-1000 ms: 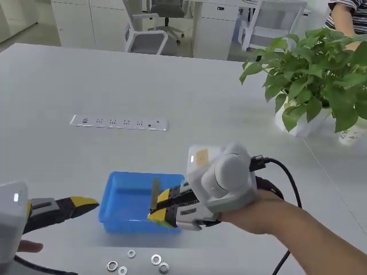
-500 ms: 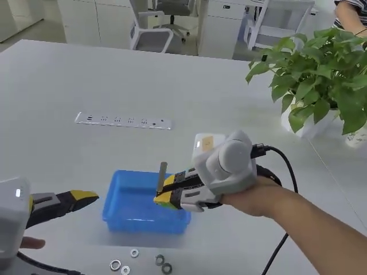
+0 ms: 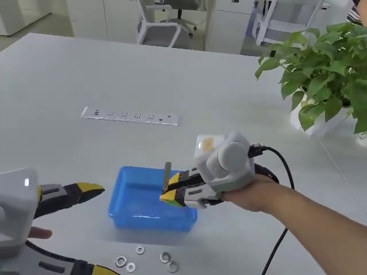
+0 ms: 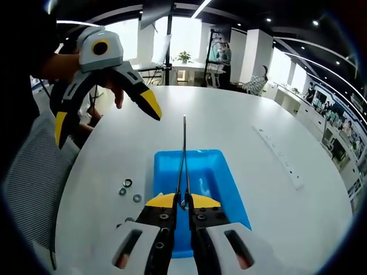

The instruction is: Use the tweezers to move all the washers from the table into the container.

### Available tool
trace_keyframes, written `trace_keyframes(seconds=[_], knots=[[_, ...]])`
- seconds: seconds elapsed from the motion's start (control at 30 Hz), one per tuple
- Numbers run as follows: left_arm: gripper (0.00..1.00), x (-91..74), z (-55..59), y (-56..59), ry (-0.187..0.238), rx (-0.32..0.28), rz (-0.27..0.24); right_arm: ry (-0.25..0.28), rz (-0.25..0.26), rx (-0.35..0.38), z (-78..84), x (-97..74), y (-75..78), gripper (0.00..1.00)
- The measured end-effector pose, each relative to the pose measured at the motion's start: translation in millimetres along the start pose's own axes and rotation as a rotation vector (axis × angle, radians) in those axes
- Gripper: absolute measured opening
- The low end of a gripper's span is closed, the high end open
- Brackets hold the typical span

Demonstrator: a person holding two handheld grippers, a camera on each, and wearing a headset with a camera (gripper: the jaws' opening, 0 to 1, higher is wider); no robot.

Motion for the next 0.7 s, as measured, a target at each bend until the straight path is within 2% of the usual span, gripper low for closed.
trace_keyframes(seconds=[0.27, 0.47, 0.7], knots=[[0.99, 2.4, -0.2, -7.5, 0.005, -0.015, 0.001, -0.012, -0.012, 0.006, 9.1, 11.4, 6.1, 0.08], [0.98, 8.3, 0.1, -12.9, -0.008, -0.008, 0.009, -0.02, -0.016, 0.03, 17.0, 19.8, 10.3, 0.09], [0.95, 15.3, -4.9, -18.2, -0.009, 0.005, 0.016, -0.033, -0.026, 0.035, 24.2, 26.1, 8.9, 0.09]])
Point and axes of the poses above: the centre of the closed fingertips' face, and the gripper's own axes: x roughly forward along the fingers, y roughly to its right, z roughly out of its underside, the point moved 4 cm from there along -x, roughly backward along the fingers, and after that the axes turned 1 degree about z, right-handed, at the moved point
